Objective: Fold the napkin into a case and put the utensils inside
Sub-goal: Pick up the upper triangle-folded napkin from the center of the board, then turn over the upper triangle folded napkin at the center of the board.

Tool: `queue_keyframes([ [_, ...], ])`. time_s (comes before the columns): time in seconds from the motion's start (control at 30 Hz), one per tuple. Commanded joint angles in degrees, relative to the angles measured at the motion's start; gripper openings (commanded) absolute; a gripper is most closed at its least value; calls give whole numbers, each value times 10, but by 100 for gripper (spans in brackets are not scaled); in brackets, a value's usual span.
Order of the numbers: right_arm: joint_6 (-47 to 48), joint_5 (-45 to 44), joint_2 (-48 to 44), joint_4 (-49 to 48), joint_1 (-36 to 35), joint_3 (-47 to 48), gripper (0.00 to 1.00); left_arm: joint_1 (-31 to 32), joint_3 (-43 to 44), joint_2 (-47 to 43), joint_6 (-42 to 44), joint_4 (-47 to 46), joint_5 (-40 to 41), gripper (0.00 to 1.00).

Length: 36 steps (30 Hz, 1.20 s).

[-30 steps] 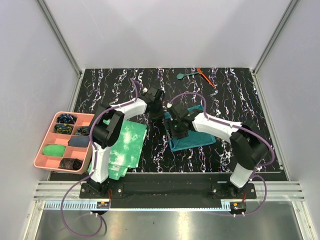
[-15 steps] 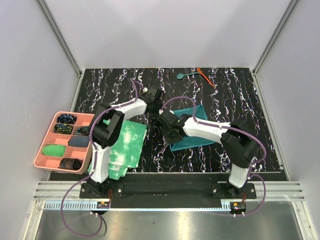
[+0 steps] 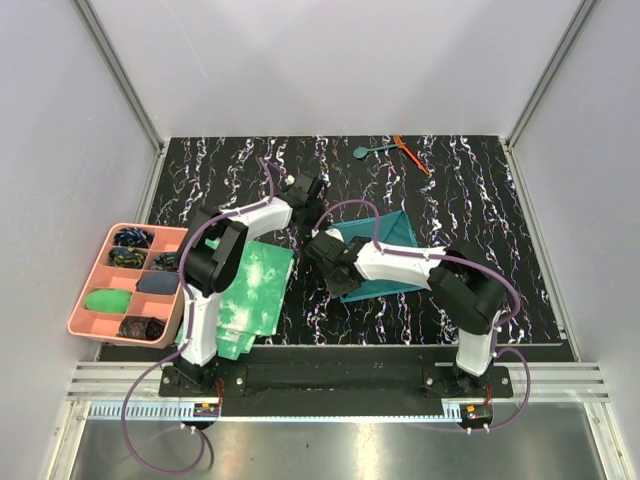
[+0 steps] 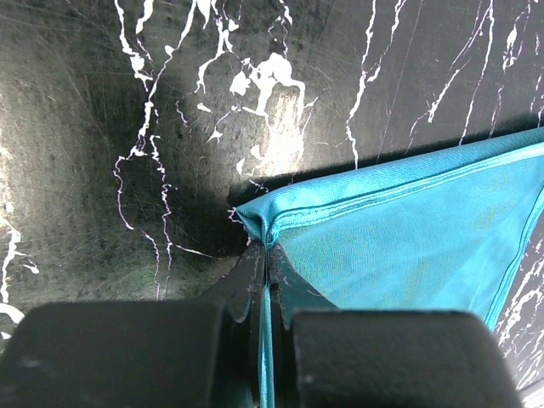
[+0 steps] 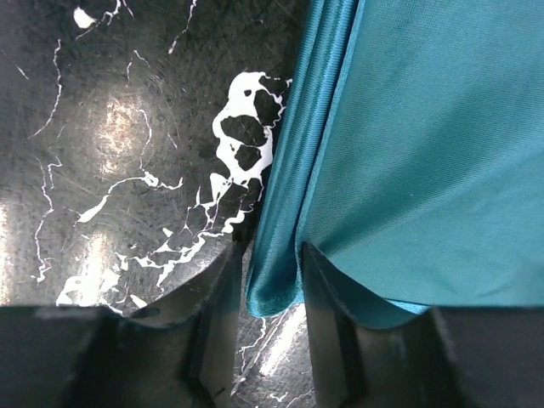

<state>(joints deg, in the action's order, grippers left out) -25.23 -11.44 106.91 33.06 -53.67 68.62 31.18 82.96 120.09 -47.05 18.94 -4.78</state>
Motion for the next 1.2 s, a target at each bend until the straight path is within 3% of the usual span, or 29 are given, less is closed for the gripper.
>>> queue_keyframes([
  [0.0,-5,-37,53,18,-20,-13,35,-5,-20,-3,5,-11,-17,7],
  [0.27,-7,-84,85,37,-28,5,10,-14,-45,-14,9,-33,-42,21],
  [0.4,-10,-98,53,41,-27,14,0,-21,-54,-36,24,-36,-46,37],
  [0.53,4,-65,0,23,-22,7,0,-31,-66,-67,26,-32,-62,47],
  [0.67,14,-20,-48,2,-7,-12,0,-35,-86,-93,12,-39,-83,50],
  [0.83,18,43,-93,-28,22,-43,0,-35,-115,-109,-23,-71,-117,52],
  [1.17,17,88,-117,-38,47,-60,0,-33,-155,-123,-67,-136,-134,53],
])
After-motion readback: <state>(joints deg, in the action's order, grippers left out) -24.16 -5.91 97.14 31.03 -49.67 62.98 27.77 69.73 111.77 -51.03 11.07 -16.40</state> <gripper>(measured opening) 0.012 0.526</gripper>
